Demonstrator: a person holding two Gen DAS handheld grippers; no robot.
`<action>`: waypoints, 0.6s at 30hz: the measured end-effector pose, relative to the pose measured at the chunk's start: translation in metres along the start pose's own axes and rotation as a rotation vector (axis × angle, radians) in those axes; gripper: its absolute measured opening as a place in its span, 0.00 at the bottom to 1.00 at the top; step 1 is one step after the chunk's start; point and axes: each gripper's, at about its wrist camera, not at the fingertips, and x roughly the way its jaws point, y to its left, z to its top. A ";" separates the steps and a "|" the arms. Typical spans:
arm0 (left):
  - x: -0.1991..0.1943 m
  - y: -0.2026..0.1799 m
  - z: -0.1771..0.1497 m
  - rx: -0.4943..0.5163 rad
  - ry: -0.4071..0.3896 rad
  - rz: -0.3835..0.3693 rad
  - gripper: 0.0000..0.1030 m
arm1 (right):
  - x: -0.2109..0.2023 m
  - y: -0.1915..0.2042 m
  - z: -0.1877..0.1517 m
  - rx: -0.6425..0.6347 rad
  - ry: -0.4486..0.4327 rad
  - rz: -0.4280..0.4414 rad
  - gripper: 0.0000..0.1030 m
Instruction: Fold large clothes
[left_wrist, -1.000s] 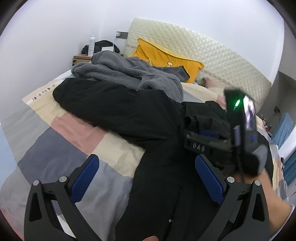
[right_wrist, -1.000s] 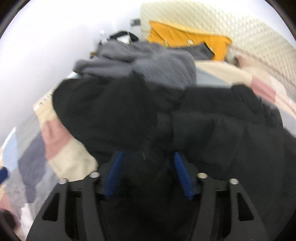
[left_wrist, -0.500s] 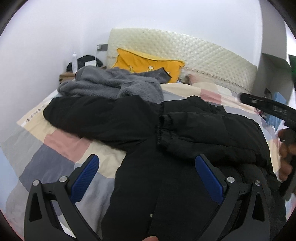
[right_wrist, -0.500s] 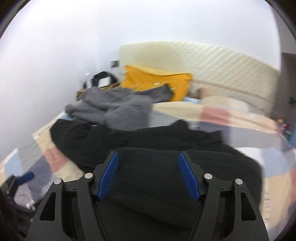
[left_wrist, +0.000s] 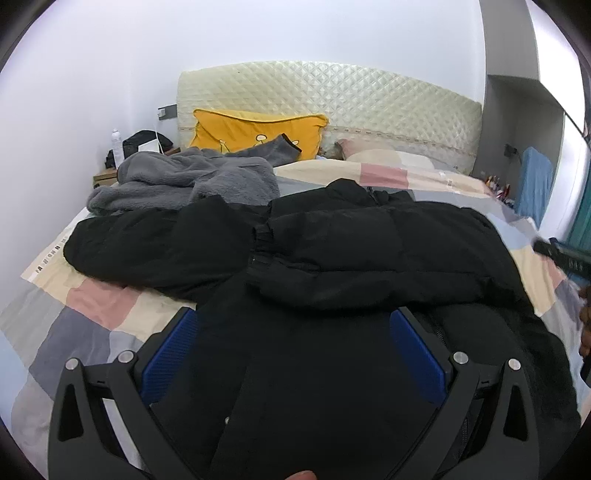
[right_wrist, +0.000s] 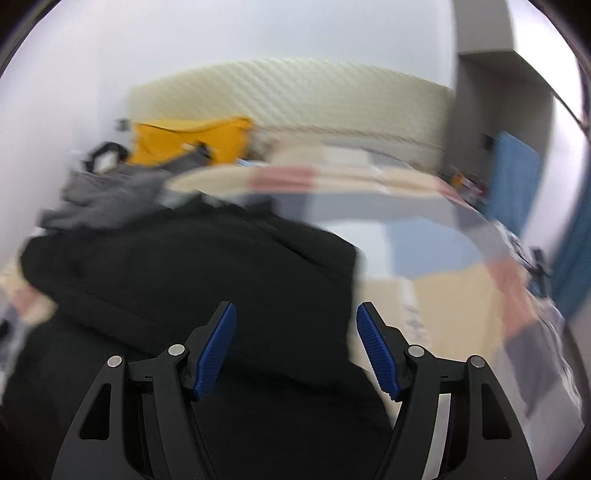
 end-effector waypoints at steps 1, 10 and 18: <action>0.001 -0.002 -0.001 0.003 0.000 0.002 1.00 | 0.004 -0.011 -0.006 0.016 0.021 0.004 0.65; 0.011 -0.006 -0.002 -0.035 0.020 -0.005 1.00 | 0.070 -0.045 -0.065 0.062 0.273 0.062 0.65; 0.019 -0.006 -0.004 -0.030 0.037 0.015 1.00 | 0.083 -0.043 -0.061 0.088 0.213 0.031 0.65</action>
